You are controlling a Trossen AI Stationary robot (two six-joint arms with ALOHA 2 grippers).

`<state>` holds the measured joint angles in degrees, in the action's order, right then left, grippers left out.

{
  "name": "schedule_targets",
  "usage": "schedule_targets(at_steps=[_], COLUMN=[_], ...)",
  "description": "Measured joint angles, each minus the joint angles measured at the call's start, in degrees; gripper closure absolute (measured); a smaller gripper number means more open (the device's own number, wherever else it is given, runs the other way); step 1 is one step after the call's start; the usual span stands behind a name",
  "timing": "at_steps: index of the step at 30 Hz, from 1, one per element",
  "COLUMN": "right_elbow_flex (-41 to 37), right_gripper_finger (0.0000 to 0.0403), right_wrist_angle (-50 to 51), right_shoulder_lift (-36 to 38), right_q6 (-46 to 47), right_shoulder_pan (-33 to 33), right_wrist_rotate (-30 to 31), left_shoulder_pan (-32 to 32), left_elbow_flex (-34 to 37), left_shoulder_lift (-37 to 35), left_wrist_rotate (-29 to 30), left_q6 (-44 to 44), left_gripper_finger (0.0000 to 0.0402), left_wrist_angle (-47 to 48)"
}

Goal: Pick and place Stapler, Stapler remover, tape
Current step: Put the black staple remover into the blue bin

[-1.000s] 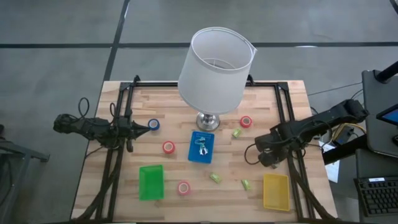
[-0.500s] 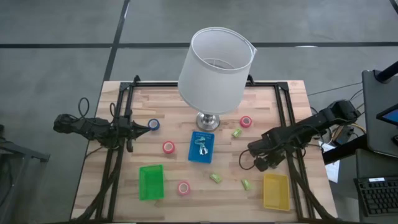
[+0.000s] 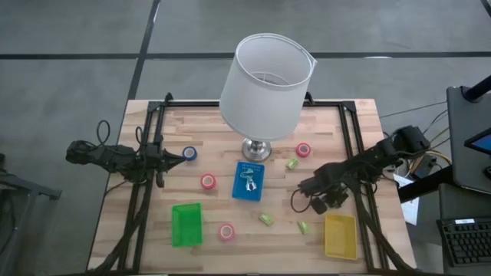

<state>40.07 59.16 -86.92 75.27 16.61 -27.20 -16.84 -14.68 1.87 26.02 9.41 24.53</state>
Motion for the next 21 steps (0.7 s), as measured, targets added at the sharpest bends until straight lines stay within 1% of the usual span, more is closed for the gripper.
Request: schedule_targets(at_steps=[5,9,13,17,21], right_elbow_flex=[0.1,0.13,0.07,0.08,2.77], right_gripper_finger=[0.0344,0.0361,0.039,0.0393,0.0394], right_wrist_angle=[0.5,0.66,0.29,-0.05,-0.09], right_shoulder_lift=[-2.24,-2.61,-1.64,-0.37,1.39], right_q6=[-3.34,-6.08,-7.39,-7.51,-6.11], right_shoulder_pan=[0.01,-0.01,-0.01,-0.01,-0.01], right_wrist_rotate=[-0.92,-1.05,-0.79,0.08,1.9], left_shoulder_pan=[-0.02,-0.02,0.0,-0.02,-0.02], left_elbow_flex=[-0.02,0.0,-0.01,-0.02,0.0], left_shoulder_lift=[0.0,0.0,0.0,0.0,0.0], left_wrist_rotate=[0.0,0.0,0.0,-0.01,0.0], left_q6=[-0.02,0.0,-0.02,-0.02,0.0], left_gripper_finger=[0.0378,0.0378,0.0378,0.0378,0.0378], left_wrist_angle=[-0.02,-0.02,-0.02,-0.01,-0.04])
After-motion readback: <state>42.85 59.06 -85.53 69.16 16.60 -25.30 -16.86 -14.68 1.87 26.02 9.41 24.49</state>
